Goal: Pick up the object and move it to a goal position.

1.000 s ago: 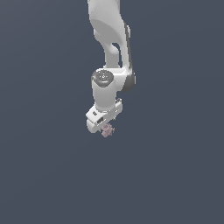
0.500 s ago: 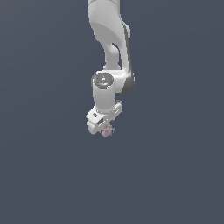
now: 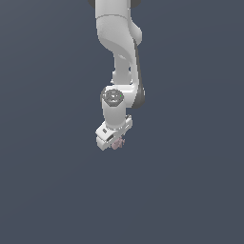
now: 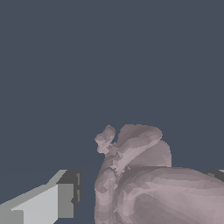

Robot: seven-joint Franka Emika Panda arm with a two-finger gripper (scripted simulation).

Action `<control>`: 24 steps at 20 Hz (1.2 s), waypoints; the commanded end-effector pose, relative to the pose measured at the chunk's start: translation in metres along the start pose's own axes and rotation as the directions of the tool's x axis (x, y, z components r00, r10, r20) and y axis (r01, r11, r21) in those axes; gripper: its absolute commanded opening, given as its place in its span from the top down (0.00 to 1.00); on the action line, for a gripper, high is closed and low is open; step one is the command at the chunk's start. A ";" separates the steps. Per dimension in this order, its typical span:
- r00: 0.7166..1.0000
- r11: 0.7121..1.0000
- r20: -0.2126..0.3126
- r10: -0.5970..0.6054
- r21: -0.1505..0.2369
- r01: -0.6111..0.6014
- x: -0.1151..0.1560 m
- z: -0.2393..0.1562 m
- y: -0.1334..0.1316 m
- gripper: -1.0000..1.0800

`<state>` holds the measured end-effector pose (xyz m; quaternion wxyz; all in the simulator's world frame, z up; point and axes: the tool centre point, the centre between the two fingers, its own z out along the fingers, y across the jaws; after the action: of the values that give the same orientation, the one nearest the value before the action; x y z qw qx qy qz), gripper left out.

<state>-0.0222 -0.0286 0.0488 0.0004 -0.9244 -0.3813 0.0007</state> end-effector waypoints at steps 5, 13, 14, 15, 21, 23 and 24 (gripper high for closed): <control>1.000 1.000 -0.001 0.000 -0.001 0.000 0.001 0.002 0.001 1.00; 1.000 1.000 -0.001 0.000 -0.001 0.000 0.001 0.002 0.001 1.00; 1.000 1.000 -0.001 0.000 -0.001 0.000 0.001 0.001 0.001 1.00; 1.000 1.000 -0.001 0.000 -0.001 0.000 0.002 -0.001 0.000 1.00; 1.000 1.000 -0.001 0.000 -0.001 0.000 0.012 -0.024 -0.005 1.00; 1.000 1.000 -0.001 0.000 -0.001 0.000 0.017 -0.037 -0.007 1.00; 1.000 1.000 -0.001 0.000 -0.001 0.000 0.020 -0.044 -0.009 1.00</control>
<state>-0.0160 -0.0129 0.0824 0.0002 -0.9245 -0.3812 0.0005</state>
